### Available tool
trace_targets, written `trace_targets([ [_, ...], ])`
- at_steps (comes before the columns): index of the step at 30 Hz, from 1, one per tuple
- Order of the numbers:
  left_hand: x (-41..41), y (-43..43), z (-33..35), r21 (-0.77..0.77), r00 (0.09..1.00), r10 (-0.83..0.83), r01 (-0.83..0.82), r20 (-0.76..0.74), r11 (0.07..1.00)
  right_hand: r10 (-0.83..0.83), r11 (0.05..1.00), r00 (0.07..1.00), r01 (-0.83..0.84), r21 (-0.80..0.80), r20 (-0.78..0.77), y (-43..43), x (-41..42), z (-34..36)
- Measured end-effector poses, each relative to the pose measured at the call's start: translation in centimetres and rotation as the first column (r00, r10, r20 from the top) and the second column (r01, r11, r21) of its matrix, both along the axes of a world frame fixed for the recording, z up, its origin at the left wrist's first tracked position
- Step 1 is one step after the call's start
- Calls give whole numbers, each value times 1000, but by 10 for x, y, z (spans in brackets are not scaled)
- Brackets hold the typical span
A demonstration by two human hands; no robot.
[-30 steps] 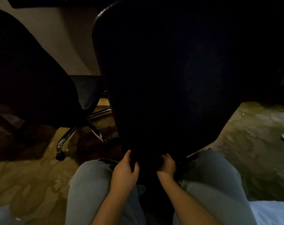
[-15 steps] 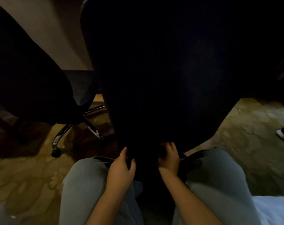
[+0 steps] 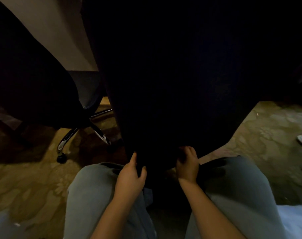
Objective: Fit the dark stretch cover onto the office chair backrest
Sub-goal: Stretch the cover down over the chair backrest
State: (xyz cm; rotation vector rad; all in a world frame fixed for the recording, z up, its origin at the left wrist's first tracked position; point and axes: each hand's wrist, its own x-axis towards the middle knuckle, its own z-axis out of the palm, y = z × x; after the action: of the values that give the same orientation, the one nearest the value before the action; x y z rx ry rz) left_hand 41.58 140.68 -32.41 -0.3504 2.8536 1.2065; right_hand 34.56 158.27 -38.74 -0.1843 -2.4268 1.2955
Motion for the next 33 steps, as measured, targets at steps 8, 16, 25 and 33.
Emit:
trace_targets([
  [8, 0, -2, -2, 36, 999, -21, 22, -35, 999, -9, 997, 1000, 10, -75, 21, -3, -4, 0],
  [16, -9, -10, -5, 121, 999, 34, -33, -8, 992, 73, 995, 960, -89, 49, 269, -11, -1, -15],
  [25, -17, -7, -7, 85, 997, 43, -37, -65, 996, -140, 988, 974, 125, -94, -177, 22, -10, 29],
  [33, -23, -3, -18, 72, 998, -13, 17, -57, 997, 54, 996, 953, -72, 52, 297, 3, -12, -35],
])
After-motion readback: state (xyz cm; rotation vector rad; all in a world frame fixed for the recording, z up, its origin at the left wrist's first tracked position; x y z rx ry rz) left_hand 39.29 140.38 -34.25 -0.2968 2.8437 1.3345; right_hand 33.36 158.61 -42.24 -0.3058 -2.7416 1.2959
